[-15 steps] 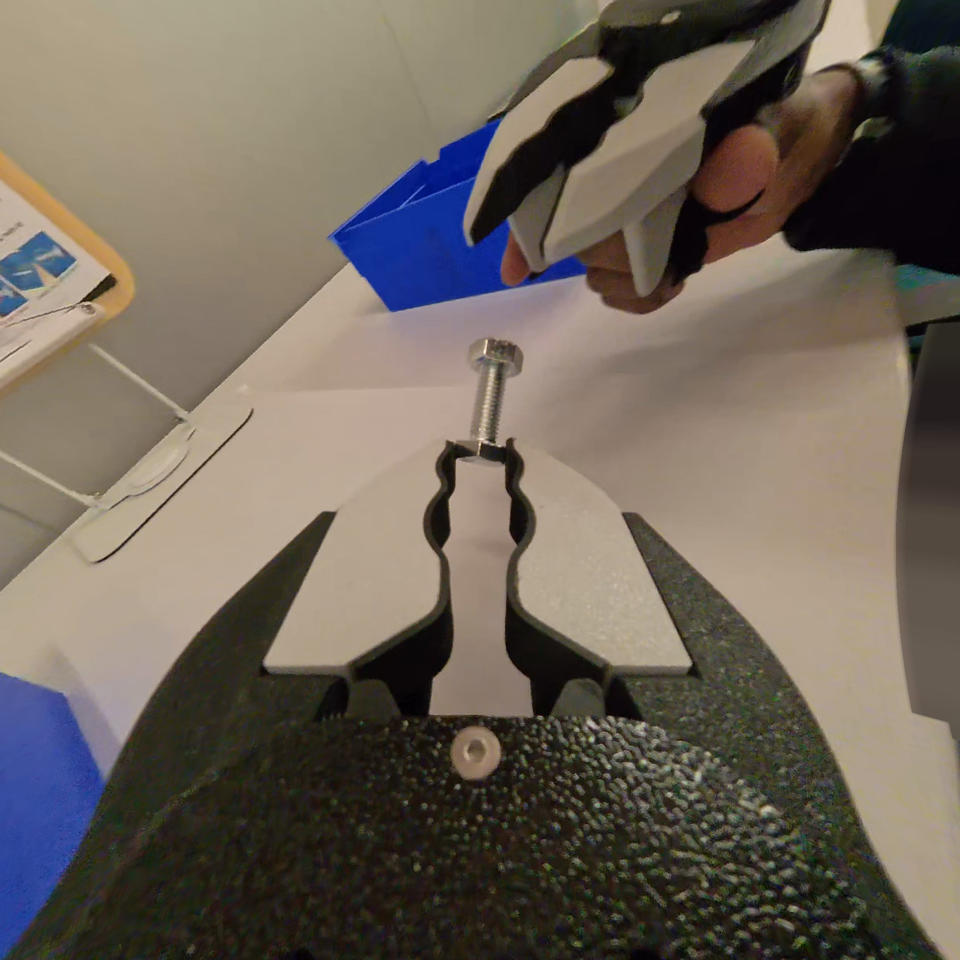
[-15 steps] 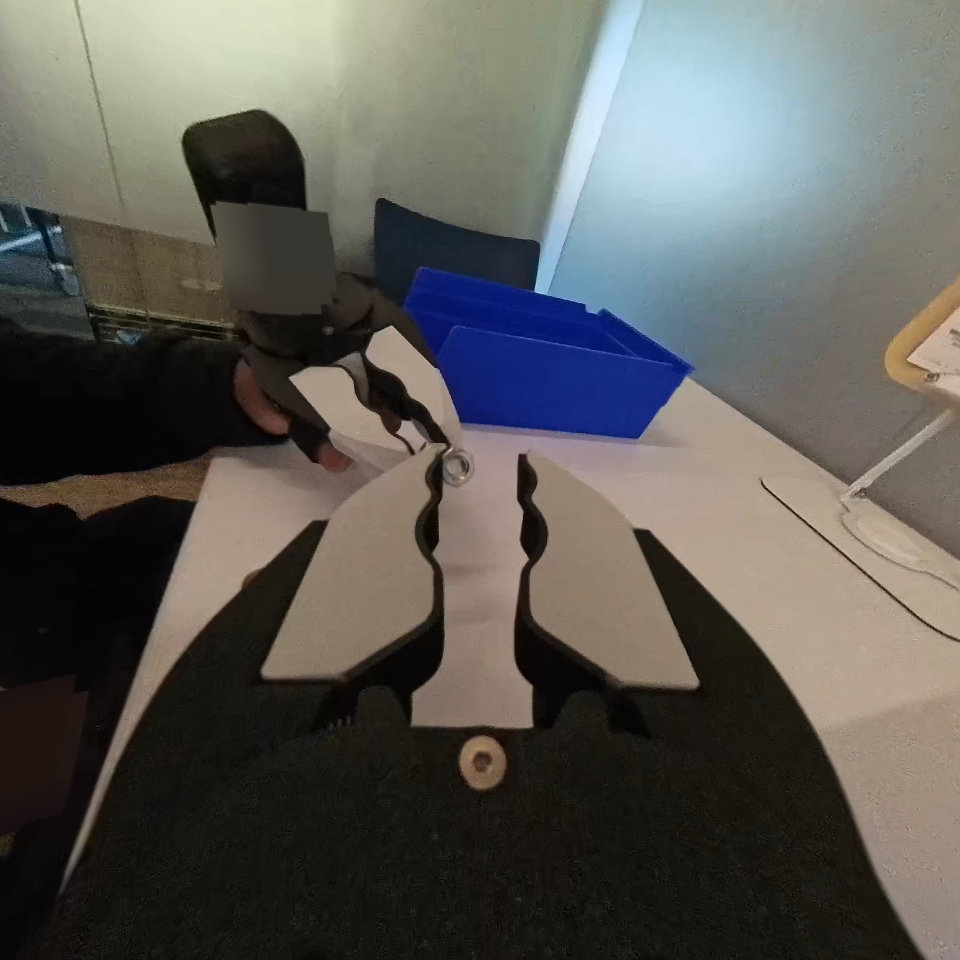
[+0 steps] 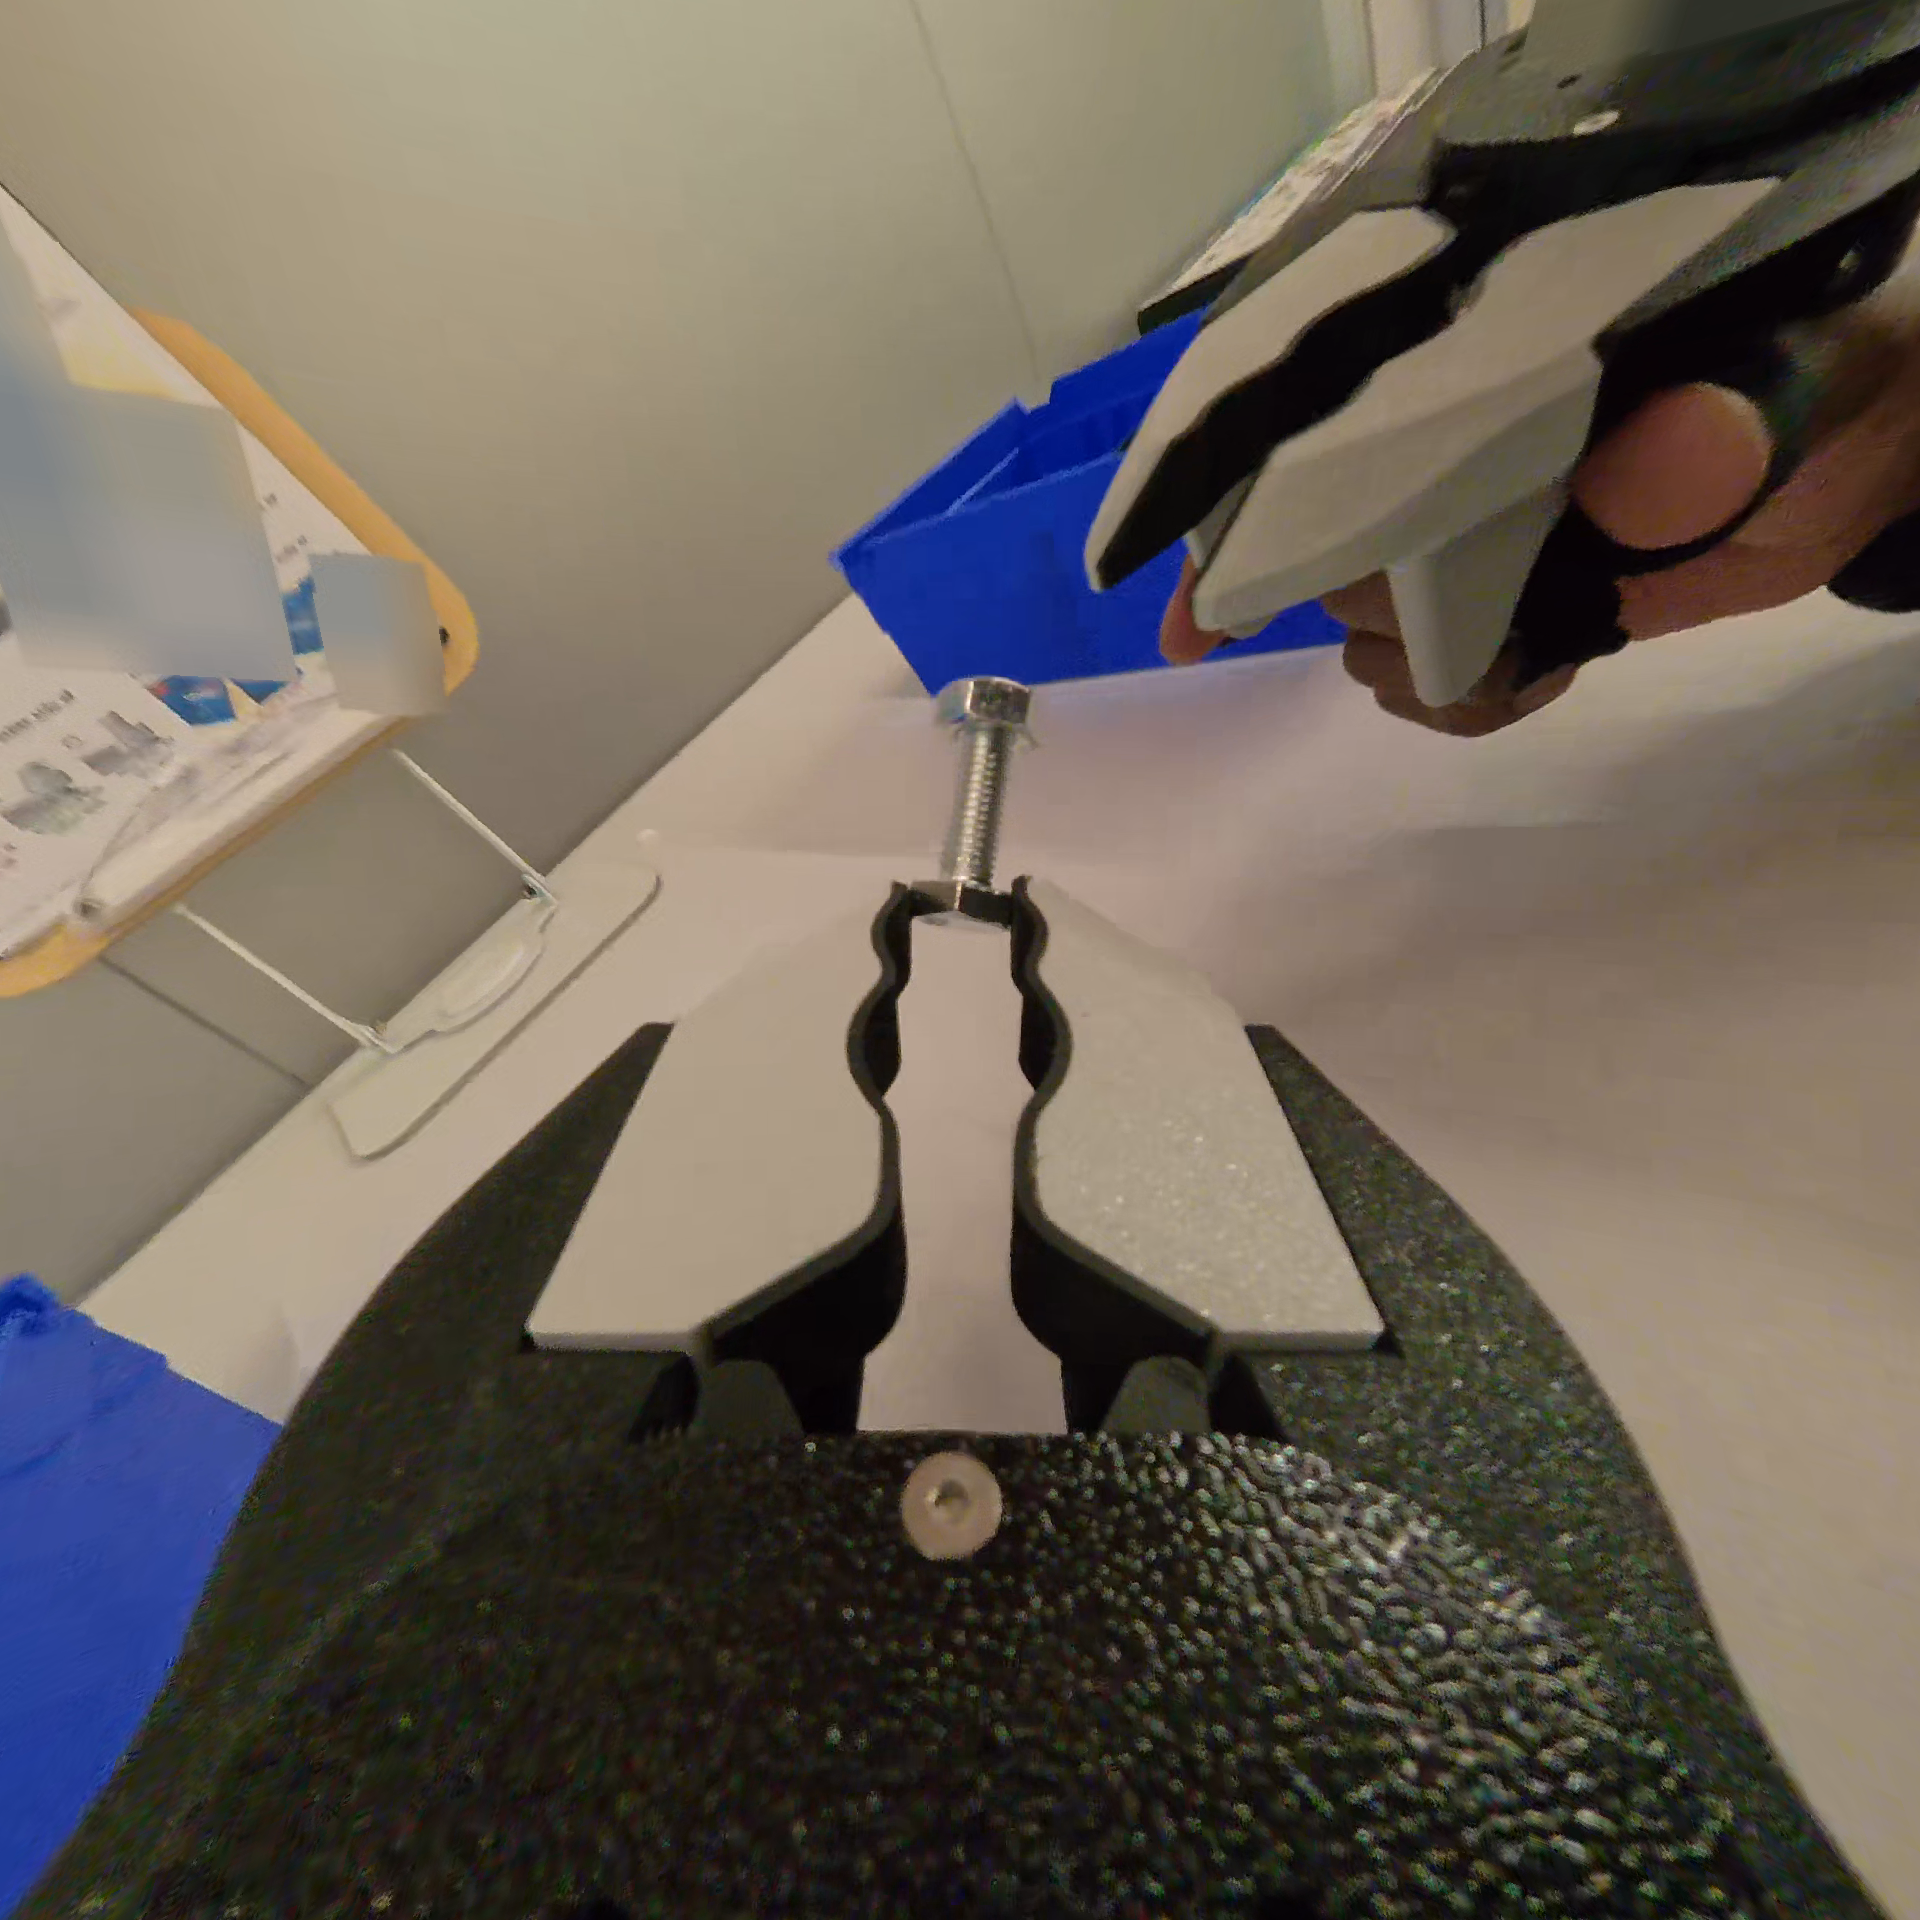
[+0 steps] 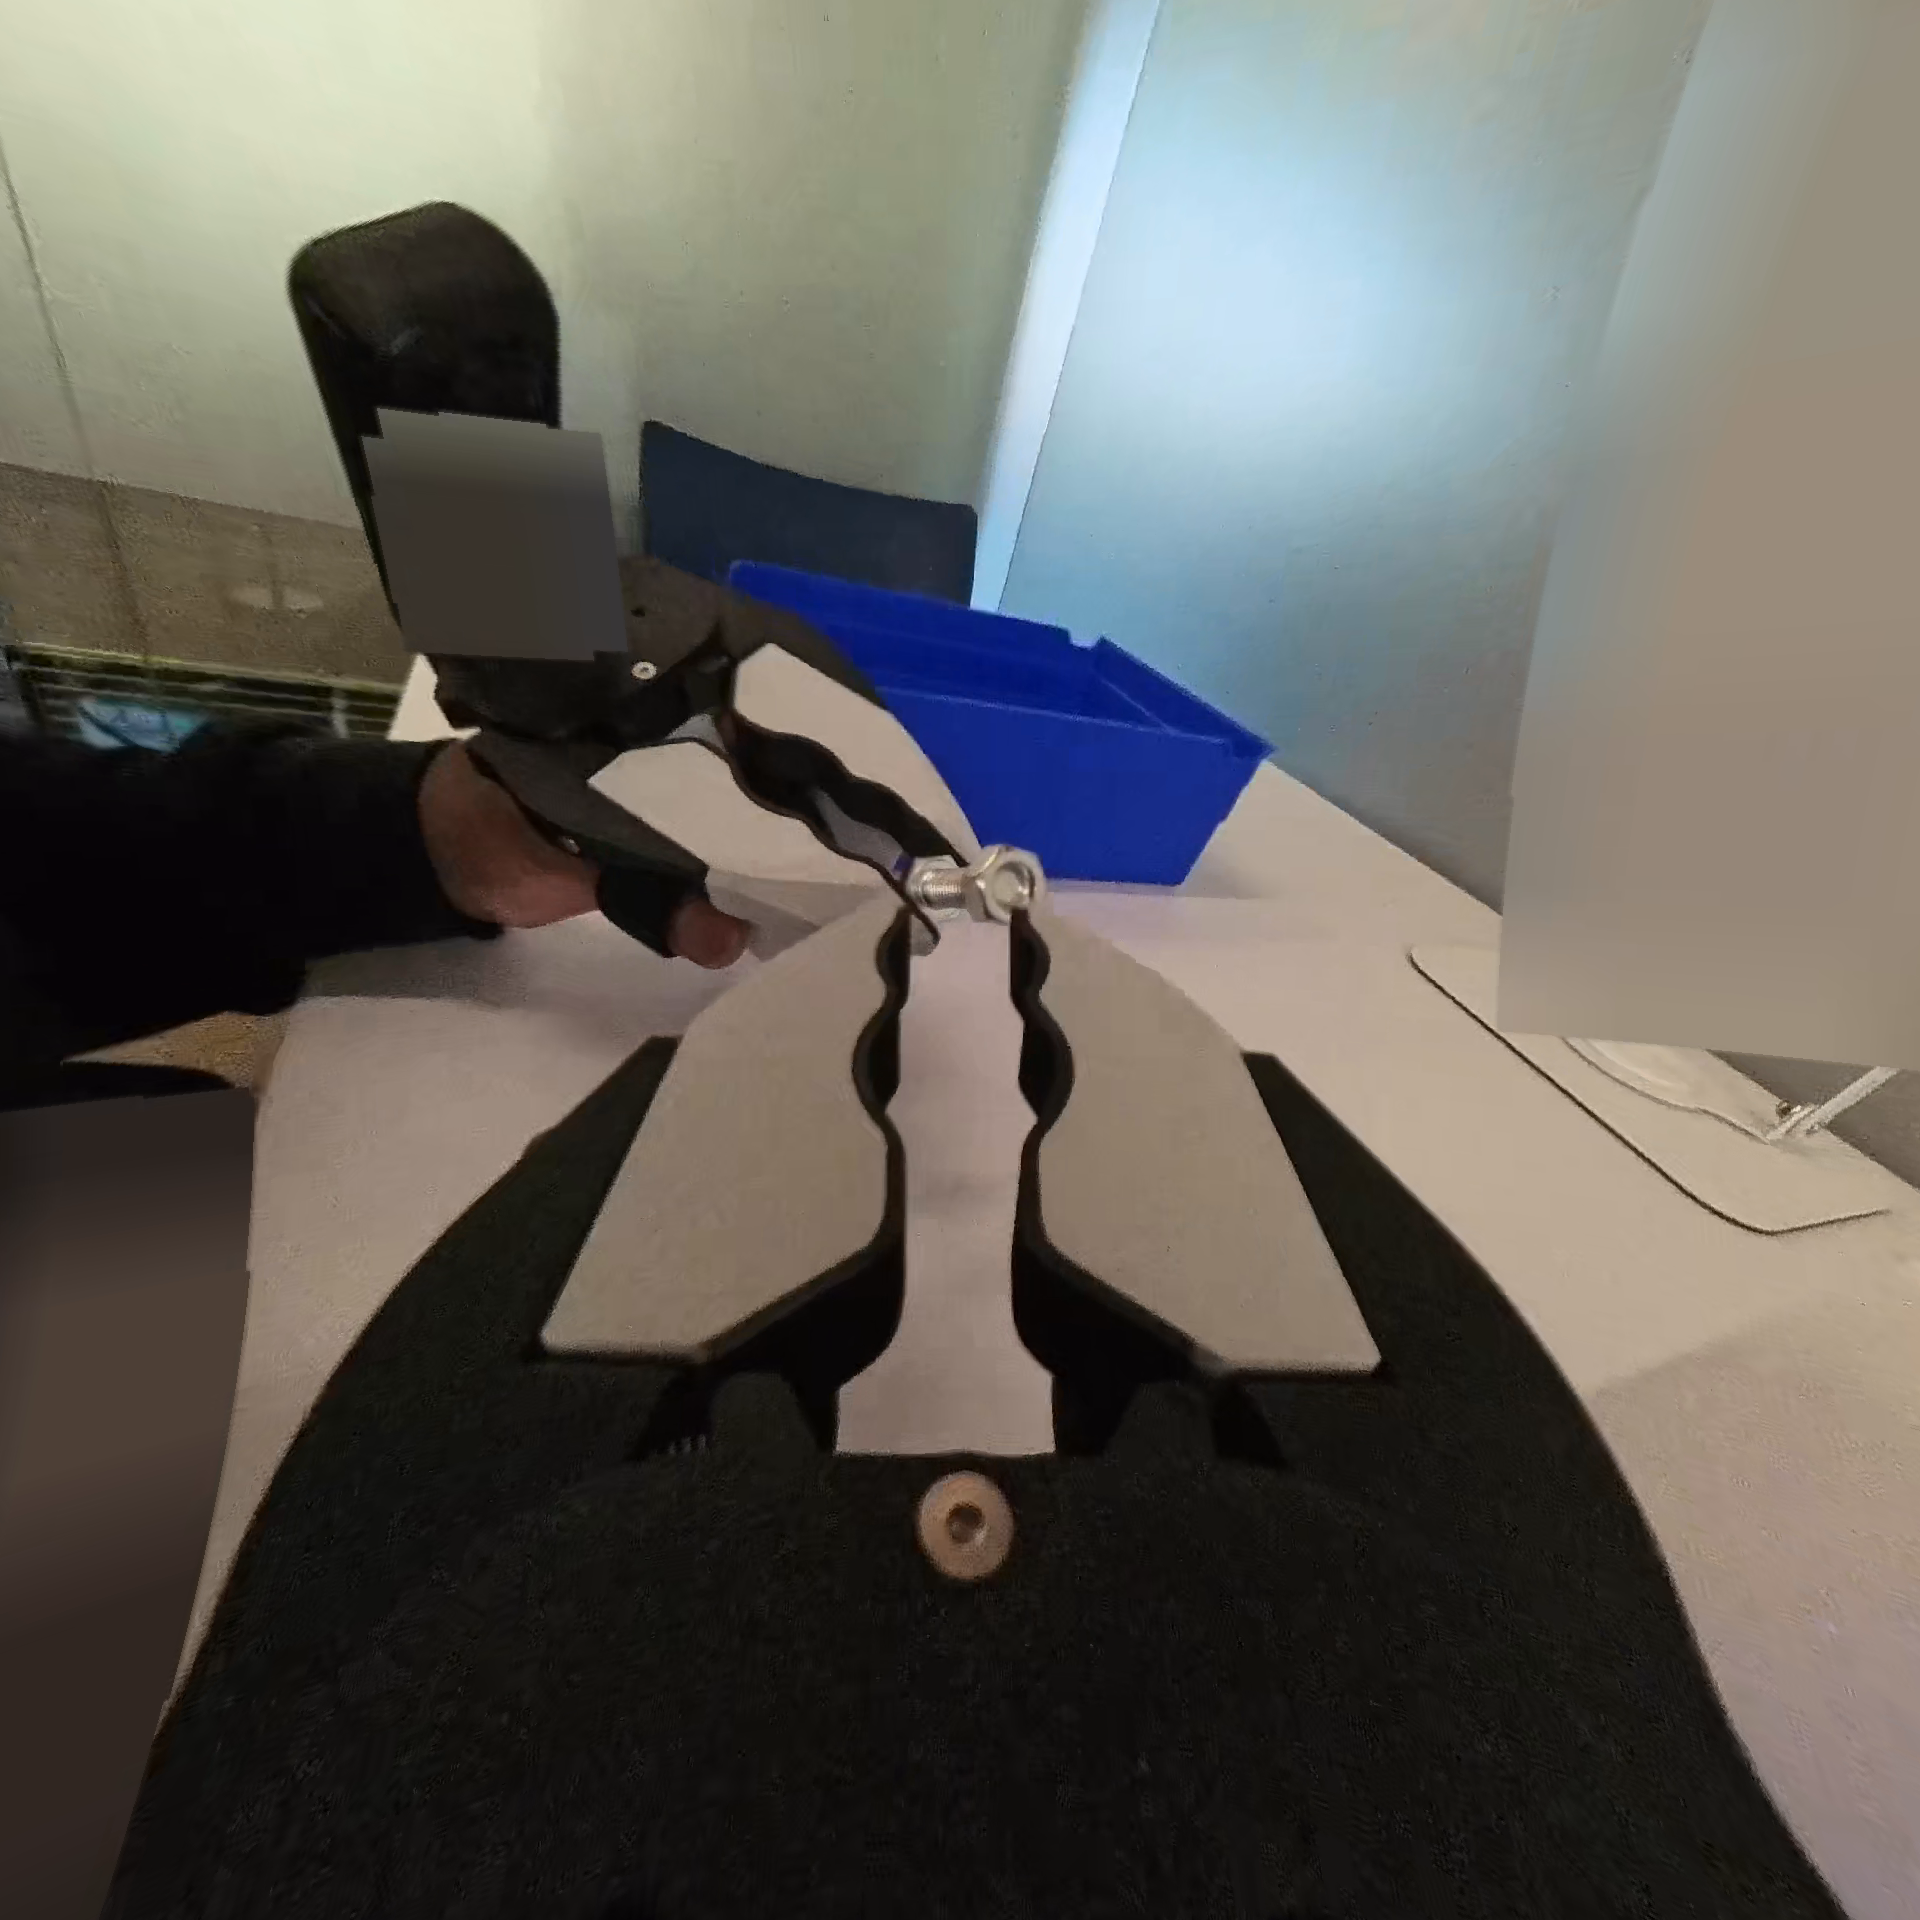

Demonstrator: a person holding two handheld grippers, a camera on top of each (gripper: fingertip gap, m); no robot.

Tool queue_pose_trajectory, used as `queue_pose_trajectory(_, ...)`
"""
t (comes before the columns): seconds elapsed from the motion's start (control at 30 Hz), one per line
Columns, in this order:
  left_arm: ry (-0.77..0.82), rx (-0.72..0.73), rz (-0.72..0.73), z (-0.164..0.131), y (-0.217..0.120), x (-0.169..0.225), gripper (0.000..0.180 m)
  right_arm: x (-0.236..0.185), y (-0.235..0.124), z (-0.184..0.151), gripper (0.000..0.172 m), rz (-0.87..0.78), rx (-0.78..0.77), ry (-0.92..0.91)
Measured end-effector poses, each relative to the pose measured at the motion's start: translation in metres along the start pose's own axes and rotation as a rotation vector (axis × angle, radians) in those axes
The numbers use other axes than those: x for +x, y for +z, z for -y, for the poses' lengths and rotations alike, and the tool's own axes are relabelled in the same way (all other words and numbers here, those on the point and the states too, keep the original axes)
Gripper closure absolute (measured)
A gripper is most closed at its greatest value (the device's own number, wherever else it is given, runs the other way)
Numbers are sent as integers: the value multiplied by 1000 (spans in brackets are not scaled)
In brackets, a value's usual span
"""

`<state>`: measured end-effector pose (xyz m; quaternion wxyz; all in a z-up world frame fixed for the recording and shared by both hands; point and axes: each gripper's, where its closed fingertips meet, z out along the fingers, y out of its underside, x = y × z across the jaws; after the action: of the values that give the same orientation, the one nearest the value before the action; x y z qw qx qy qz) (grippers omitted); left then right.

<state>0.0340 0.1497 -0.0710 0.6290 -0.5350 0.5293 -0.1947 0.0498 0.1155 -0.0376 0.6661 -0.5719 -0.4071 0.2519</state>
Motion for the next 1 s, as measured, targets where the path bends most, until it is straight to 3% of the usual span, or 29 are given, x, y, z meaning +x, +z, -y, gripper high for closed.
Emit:
queue_pose_trajectory(0.23,75,55,63,19,-4,0,163,1,2,21,155,-56,22,-55)
queue_pose_trajectory(0.5,24,55,103,7,-7,-3,163,3,5,0,155,-56,1,-35)
queue_pose_trajectory(0.67,122,34,143,13,-3,-9,163,8,7,-14,152,-26,-146,-13)
queue_pose_trajectory(0.8,274,-51,194,22,5,-34,163,32,13,-4,148,29,-172,36)
queue_pose_trajectory(1.0,374,-46,300,28,43,-104,163,103,32,19,142,11,16,177)
